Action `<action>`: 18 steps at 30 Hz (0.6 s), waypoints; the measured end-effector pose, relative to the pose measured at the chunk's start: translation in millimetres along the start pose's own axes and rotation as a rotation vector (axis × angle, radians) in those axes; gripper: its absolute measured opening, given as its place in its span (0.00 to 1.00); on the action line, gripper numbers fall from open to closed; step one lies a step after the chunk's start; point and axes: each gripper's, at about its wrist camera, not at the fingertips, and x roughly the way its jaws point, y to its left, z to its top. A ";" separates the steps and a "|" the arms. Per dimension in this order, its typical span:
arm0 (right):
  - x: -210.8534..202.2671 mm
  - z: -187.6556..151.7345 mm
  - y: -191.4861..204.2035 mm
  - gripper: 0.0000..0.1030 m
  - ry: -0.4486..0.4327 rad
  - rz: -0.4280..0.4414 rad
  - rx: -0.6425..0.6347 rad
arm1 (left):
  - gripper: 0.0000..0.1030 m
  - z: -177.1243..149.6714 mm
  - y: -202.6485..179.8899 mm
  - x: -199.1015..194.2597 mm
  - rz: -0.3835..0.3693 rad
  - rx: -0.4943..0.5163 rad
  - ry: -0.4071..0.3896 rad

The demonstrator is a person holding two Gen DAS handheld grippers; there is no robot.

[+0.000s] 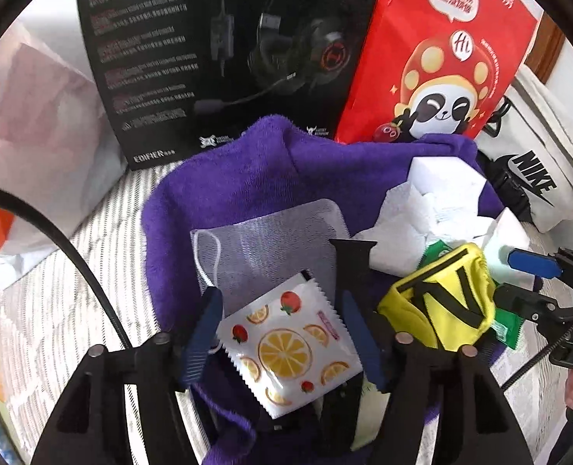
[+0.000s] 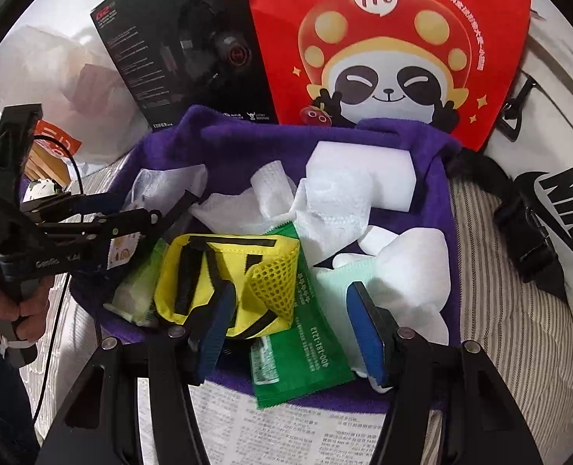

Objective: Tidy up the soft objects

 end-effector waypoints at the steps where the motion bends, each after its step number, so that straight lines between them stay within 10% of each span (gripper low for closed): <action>1: -2.9 -0.4 1.6 0.57 -0.002 0.005 -0.001 | 0.64 -0.1 -0.4 -3.3 0.001 0.000 -0.003; 18: -63.1 -43.1 14.1 0.80 -0.042 -0.054 0.064 | 0.95 -47.2 -22.1 -96.0 0.093 -0.011 -0.090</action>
